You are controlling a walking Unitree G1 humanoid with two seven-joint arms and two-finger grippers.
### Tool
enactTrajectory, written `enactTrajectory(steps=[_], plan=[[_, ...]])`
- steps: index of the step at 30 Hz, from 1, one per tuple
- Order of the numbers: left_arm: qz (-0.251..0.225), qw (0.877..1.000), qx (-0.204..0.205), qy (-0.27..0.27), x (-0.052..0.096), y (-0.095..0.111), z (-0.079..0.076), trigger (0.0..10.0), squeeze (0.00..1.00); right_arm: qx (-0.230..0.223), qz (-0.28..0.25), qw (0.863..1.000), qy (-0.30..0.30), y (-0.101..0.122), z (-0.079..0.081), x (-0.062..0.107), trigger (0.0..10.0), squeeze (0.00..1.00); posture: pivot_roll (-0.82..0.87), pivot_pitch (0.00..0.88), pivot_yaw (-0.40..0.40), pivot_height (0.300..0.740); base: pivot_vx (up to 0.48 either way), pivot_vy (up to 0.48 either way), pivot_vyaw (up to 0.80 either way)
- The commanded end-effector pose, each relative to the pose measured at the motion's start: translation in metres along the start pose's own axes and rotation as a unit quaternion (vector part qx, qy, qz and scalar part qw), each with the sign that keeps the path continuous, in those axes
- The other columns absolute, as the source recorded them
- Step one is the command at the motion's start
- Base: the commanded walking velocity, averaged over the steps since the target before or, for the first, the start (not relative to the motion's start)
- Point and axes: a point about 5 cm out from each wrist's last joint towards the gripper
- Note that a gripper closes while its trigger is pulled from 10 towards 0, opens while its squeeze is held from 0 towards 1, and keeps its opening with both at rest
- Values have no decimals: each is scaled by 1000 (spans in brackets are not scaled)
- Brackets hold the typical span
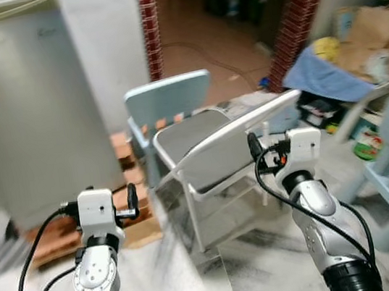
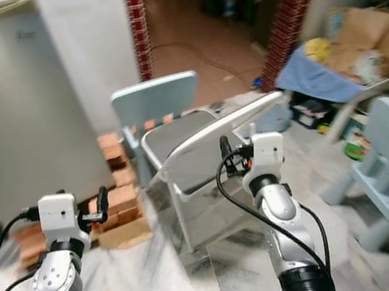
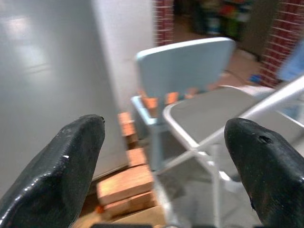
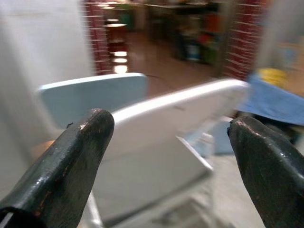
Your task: Restocking fridge
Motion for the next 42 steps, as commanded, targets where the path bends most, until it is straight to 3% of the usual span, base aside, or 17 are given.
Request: enactTrajectory(steps=[1,20,42], plan=[[-4,1000,7,-10,-3,1,-8,10000,0,2,1,1000,-16,1,-10,0,10000,0,105,0,-26,740,0,480,-800],[13,999,28,-43,-4,-2,-14,10000,0,-2,5,1000,-13,0,-8,-3,10000,0,107,0,-24,740,0,480,-800],[21,995,20,-91,-4,-2,-24,10000,0,-10,6,1000,-12,0,-5,-10,10000,0,113,0,-22,740,0,407,-800]])
Point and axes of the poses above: a point about 5 cm out from each wrist's last joint towards the gripper, its own x axis pointing back from the gripper into the wrist, its own y axis along the axis of the wrist's last joint, z = x × y, and after that the axes turned 10 degrees about x, right-handed
